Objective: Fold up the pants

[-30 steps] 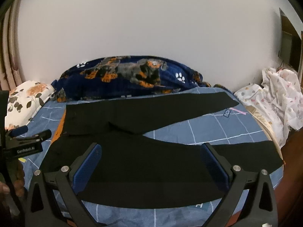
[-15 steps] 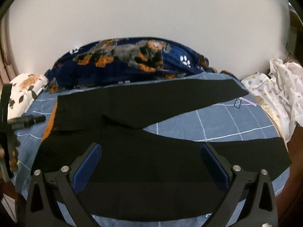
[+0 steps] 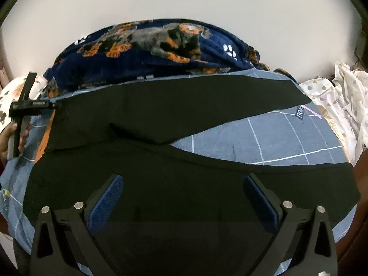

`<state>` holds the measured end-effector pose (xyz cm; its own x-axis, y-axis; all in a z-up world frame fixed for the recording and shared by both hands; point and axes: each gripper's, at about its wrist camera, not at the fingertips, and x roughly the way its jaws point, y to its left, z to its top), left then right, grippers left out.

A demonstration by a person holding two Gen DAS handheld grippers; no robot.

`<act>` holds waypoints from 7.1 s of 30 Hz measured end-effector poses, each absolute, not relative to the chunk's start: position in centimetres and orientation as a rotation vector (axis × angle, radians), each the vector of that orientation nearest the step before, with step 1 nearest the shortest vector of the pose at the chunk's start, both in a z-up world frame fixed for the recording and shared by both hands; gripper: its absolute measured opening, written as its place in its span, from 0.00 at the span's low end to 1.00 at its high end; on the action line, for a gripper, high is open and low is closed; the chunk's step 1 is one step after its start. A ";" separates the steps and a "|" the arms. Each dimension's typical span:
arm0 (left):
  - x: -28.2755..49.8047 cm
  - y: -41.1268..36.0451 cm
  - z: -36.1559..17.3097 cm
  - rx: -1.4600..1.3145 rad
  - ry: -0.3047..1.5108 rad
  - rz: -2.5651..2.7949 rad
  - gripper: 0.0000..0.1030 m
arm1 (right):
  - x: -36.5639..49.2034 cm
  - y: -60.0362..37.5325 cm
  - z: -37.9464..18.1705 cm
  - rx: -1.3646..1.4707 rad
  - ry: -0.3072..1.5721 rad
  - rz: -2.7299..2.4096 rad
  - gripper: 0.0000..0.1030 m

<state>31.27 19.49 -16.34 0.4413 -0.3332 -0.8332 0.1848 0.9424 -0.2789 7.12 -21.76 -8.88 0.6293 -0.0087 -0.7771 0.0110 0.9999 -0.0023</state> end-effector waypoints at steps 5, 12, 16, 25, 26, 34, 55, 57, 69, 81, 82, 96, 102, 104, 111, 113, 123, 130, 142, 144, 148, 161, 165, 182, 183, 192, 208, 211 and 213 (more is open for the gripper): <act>32.4 19.2 -16.6 -0.227 1.079 -0.345 0.19 | 7.9 -21.7 -9.6 0.020 0.915 -0.012 1.00; 26.8 17.0 -10.5 -0.211 0.872 -0.308 0.10 | 10.0 -23.3 -8.5 0.222 0.907 0.158 1.00; 21.7 14.7 -6.5 -0.203 0.767 -0.368 0.10 | 13.4 -25.1 -6.3 0.416 0.872 0.283 1.00; 11.0 9.3 -3.2 -0.129 0.670 -0.489 0.10 | 23.2 -27.9 -5.7 0.740 0.902 0.427 0.93; 9.9 8.8 -3.3 -0.123 0.674 -0.499 0.10 | 24.3 -28.3 -6.1 0.774 0.923 0.426 0.92; 6.1 7.7 -4.6 -0.181 0.755 -0.529 0.11 | 30.3 -30.1 -12.0 0.961 1.060 0.387 0.65; 2.6 12.7 -9.0 -0.233 0.982 -0.436 0.15 | 5.8 -31.6 -14.1 0.884 1.042 0.300 0.06; 2.1 12.8 -10.3 -0.230 1.016 -0.429 0.15 | 4.4 -31.6 -16.0 0.913 1.073 0.287 0.06; -0.2 12.6 -13.9 -0.135 1.078 -0.376 0.28 | 1.7 -31.5 -20.3 0.991 1.128 0.245 0.06; -2.9 14.1 -8.9 0.060 0.924 -0.100 0.76 | 1.6 -31.2 -20.8 1.019 1.104 0.268 0.06; -2.9 14.1 -8.4 0.082 0.910 -0.065 0.83 | 1.5 -31.2 -20.9 1.020 1.102 0.269 0.06; -0.3 11.8 -6.4 -0.222 0.898 -0.279 0.85 | 1.3 -30.8 -21.2 1.032 1.085 0.297 0.06; 2.0 4.7 -12.3 -0.119 1.046 -0.406 0.69 | 1.3 -30.9 -21.0 1.028 1.084 0.315 0.08; 2.1 4.5 -14.0 -0.130 1.088 -0.407 0.66 | 1.4 -31.2 -20.9 1.042 1.080 0.335 0.09; 1.5 3.4 -14.7 -0.006 1.059 -0.390 0.66 | 3.6 -36.4 -19.4 1.038 0.962 0.369 0.26; 1.2 3.2 -14.8 0.023 1.052 -0.387 0.66 | 4.9 -39.8 -19.4 1.043 0.909 0.336 0.29; 1.3 3.7 -14.9 0.009 1.058 -0.380 0.66 | 11.0 -58.8 -21.3 1.290 0.690 0.082 0.34; 1.5 3.4 -14.9 0.034 1.071 -0.372 0.66 | 12.1 -64.1 -22.0 1.321 0.677 -0.022 0.15; 1.8 3.8 -14.8 0.016 1.086 -0.392 0.66 | 4.0 -66.6 -15.4 1.140 0.620 -0.110 0.04; 1.8 4.0 -14.7 0.003 1.088 -0.402 0.66 | 1.9 -67.4 -15.5 1.149 0.623 -0.140 0.04; 1.6 4.2 -14.7 -0.002 1.090 -0.420 0.66 | -2.6 -68.9 -17.9 1.202 0.638 -0.200 0.04; 1.4 4.2 -14.7 0.028 1.074 -0.448 0.66 | -4.9 -70.3 -21.0 1.274 0.633 -0.189 0.04; 1.3 4.0 -14.8 0.042 1.073 -0.451 0.66 | -4.9 -70.2 -20.7 1.285 0.625 -0.169 0.15; 1.1 4.3 -14.7 0.031 1.064 -0.469 0.67 | -6.0 -68.4 -20.1 1.196 0.687 -0.228 0.01; 1.1 4.4 -14.7 0.025 1.062 -0.472 0.67 | -6.0 -68.5 -20.2 1.202 0.683 -0.226 0.01; 1.0 4.4 -14.8 0.021 1.050 -0.493 0.71 | -5.8 -68.5 -19.9 1.194 0.698 -0.204 0.03; 0.3 3.4 -15.0 0.068 1.022 -0.493 0.81 | -6.0 -68.8 -19.8 1.195 0.717 -0.250 0.00; 0.2 3.5 -14.9 0.061 1.017 -0.493 0.81 | -5.9 -68.7 -19.8 1.202 0.720 -0.261 0.00; 0.2 3.7 -14.6 0.041 1.017 -0.484 0.81 | -5.8 -68.8 -19.8 1.200 0.722 -0.262 0.00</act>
<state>0.16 3.72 -14.61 0.4304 -0.3692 -0.8237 0.4063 0.8941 -0.1885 -5.81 -68.77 -19.83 0.7517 0.1832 -0.6336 0.5464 0.3649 0.7538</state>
